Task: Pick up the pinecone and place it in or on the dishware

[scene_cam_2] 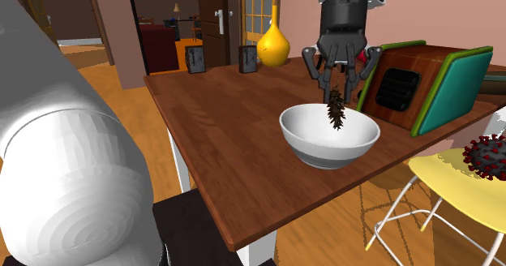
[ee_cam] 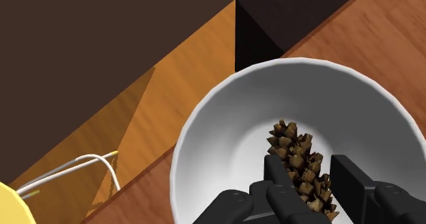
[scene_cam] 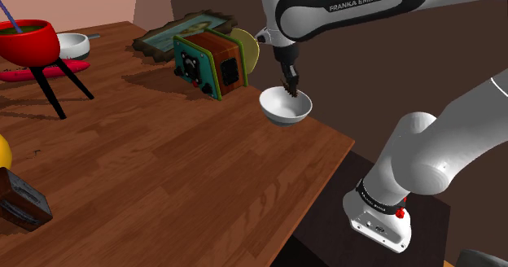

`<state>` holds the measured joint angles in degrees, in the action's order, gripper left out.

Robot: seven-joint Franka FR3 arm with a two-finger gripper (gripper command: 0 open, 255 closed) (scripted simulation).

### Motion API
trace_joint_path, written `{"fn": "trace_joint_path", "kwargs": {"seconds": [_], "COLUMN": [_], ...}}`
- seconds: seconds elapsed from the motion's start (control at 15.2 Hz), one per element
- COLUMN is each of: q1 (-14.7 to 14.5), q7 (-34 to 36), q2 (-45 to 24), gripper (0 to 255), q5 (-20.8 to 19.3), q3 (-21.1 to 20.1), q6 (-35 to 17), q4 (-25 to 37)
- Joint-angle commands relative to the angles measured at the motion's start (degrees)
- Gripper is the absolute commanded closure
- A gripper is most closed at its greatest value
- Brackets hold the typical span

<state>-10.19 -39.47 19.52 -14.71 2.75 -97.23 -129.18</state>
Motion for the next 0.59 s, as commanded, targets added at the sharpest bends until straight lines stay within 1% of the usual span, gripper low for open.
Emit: {"fn": "trace_joint_path", "kwargs": {"seconds": [0.0, 0.4, 0.53], "q1": [0.0, 0.1, 0.1], "q7": [0.4, 1.4, 1.4], "q2": [-0.2, -1.5, -1.5], "gripper": [255, 255, 255], "q5": [-0.1, -0.4, -0.4], "q3": [0.0, 0.3, 0.3], "q6": [-1.6, -6.6, -6.6], "q4": [-1.4, -5.2, -5.2]}}
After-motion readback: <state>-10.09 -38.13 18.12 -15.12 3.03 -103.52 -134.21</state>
